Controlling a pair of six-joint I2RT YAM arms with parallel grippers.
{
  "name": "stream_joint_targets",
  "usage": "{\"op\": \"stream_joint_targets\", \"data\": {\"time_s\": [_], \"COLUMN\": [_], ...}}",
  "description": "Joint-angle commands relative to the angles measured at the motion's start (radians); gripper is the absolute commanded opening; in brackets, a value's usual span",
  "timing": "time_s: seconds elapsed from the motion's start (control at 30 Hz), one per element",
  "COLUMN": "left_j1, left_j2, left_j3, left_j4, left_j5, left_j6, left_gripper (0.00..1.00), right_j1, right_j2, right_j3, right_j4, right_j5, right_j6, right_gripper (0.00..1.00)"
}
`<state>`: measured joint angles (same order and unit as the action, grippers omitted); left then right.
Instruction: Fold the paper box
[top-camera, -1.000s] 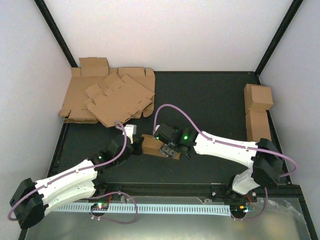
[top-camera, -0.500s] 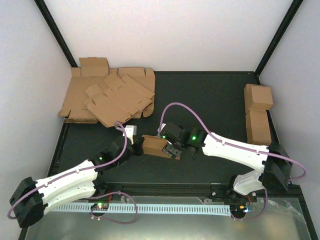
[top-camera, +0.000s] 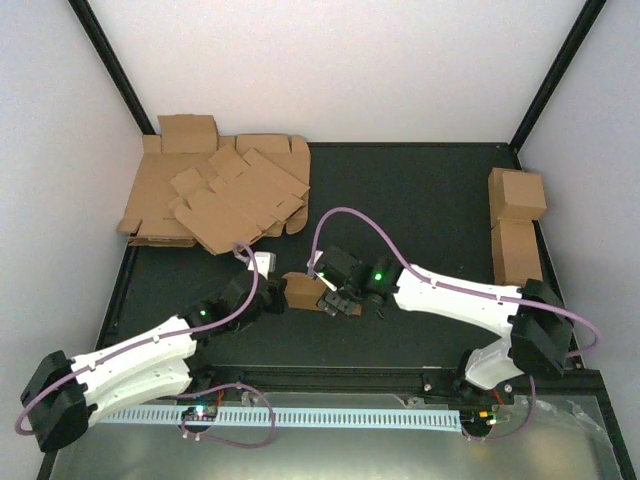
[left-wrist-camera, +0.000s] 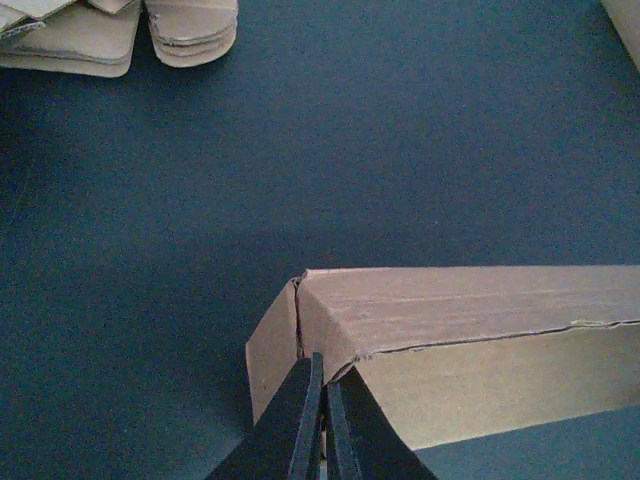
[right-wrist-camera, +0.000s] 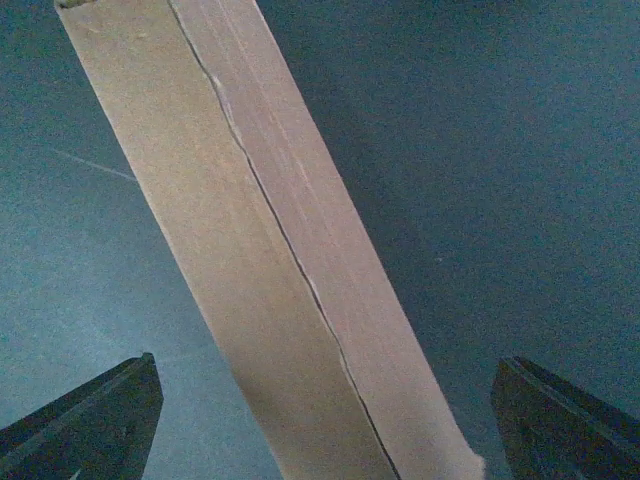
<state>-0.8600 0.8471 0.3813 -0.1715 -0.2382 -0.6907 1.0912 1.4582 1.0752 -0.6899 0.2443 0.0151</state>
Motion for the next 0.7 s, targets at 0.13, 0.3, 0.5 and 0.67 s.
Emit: {"op": "stream_joint_targets", "data": {"time_s": [0.13,0.3,0.5,0.67], "left_j1": [-0.008,-0.009,-0.008,-0.008], "left_j2": [0.045,0.017,0.044,0.046], "left_j3": [-0.016,0.02,0.102,0.115], "left_j4": [-0.133,-0.166,-0.217,-0.201], "left_j5": [0.034,0.02,0.009,0.011], "left_j6": [-0.006,0.004,0.01,0.01], "left_gripper": [0.03,0.04,0.08,0.19], "right_j1": [-0.009,-0.036,-0.049,-0.077], "right_j2": [0.051,-0.054,-0.156,-0.234], "right_j3": [0.036,0.018,-0.034,-0.138], "right_j4": [0.084,0.061,-0.043,-0.005], "right_j5": [0.055,-0.034,-0.014,0.006], "right_j6": [0.019,0.034,0.085,0.126], "right_gripper": [0.93,0.91,0.85,0.78]}}
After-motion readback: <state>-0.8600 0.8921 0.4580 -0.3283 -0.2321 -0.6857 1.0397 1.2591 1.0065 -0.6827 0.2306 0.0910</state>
